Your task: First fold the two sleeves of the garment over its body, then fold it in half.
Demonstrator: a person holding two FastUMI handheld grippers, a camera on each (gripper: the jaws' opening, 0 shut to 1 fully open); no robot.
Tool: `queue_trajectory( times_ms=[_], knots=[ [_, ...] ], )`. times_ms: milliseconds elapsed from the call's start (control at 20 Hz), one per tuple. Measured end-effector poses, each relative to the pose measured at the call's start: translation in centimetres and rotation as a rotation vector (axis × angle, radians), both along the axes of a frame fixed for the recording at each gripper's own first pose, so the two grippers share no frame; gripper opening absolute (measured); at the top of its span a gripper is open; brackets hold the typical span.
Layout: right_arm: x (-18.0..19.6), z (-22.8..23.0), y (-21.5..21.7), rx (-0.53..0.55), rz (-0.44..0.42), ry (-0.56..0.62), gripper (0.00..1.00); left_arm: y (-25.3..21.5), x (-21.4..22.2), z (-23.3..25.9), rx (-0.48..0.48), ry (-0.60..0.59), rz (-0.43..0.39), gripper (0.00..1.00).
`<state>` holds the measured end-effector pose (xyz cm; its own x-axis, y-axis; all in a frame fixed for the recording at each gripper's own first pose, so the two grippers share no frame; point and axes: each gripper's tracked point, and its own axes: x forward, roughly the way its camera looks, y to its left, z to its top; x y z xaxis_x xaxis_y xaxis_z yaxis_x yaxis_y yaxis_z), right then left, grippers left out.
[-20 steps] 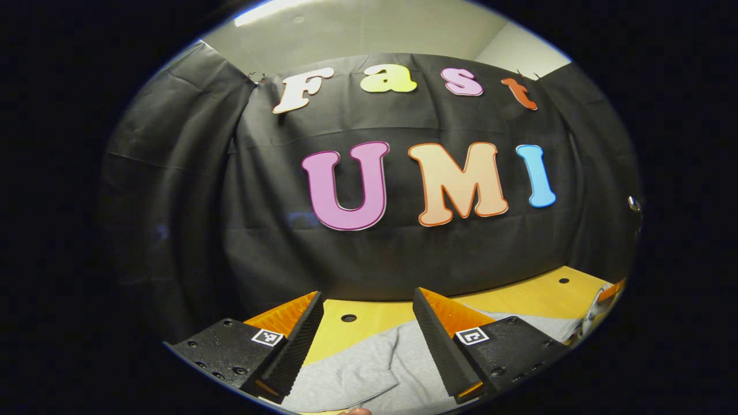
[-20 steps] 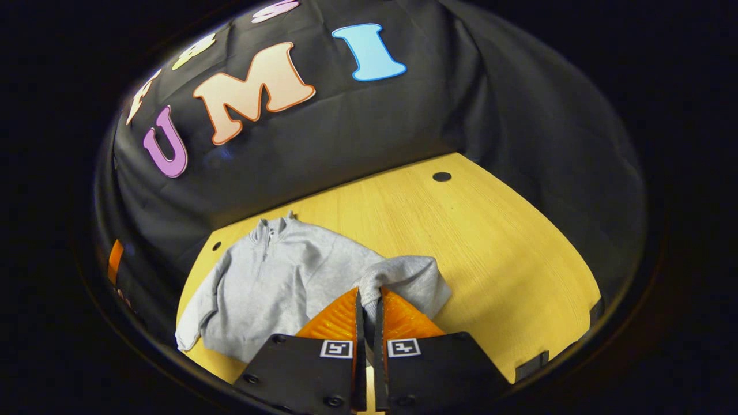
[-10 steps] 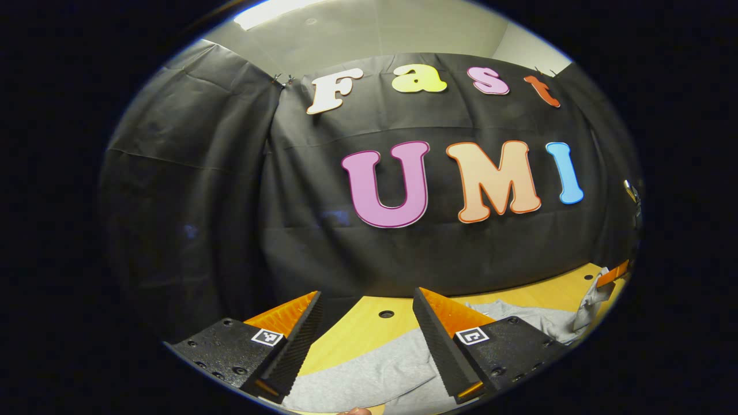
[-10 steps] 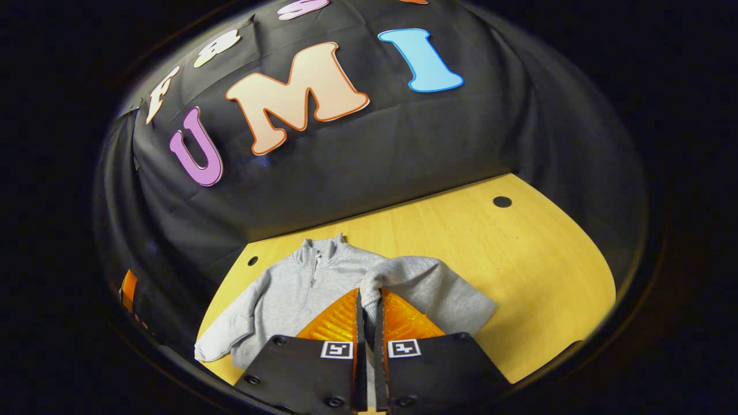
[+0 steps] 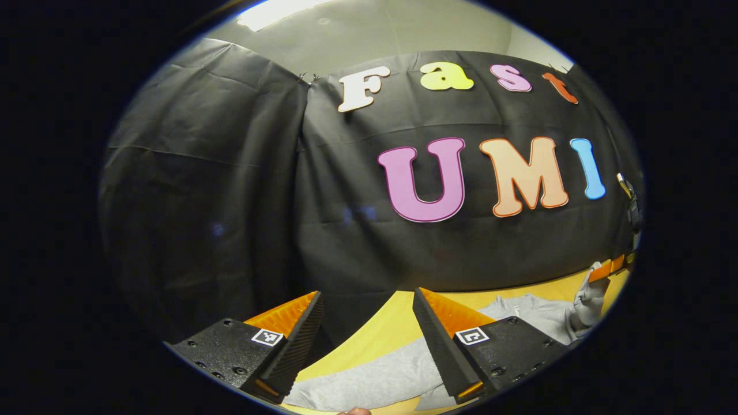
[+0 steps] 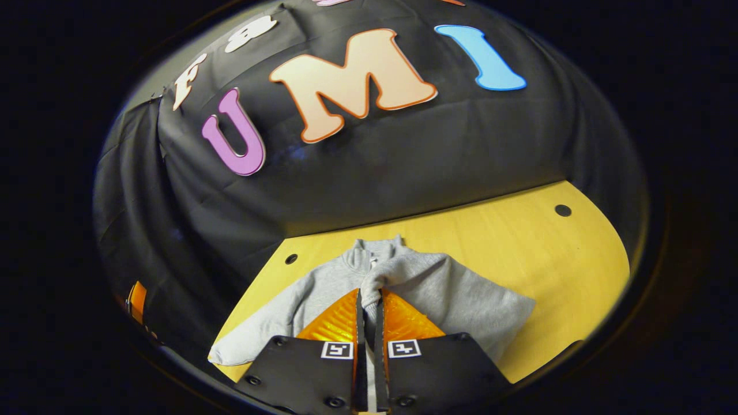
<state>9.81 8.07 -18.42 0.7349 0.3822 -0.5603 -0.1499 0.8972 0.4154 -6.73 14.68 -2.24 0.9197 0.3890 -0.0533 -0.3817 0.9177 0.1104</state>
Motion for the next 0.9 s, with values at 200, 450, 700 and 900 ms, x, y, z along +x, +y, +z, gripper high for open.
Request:
queue_trajectory(
  times_ms=[200,450,700,900],
  knots=[
    [0.7,-0.5,4.7,0.025,0.068,0.021,0.07,2.2,-1.5,-0.4,0.001,0.009,0.045,0.93],
    [1.6,-1.9,10.5,0.027,0.154,0.049,0.05,4.8,-3.2,-1.0,0.003,0.026,0.093,0.92],
    [1.5,-5.2,15.2,0.022,0.209,0.121,0.07,7.3,-5.0,-1.3,0.018,0.042,0.136,0.93],
    [0.9,-8.2,18.4,0.000,0.240,0.190,0.07,9.6,-6.6,-1.9,0.031,0.064,0.171,0.92]
  ],
)
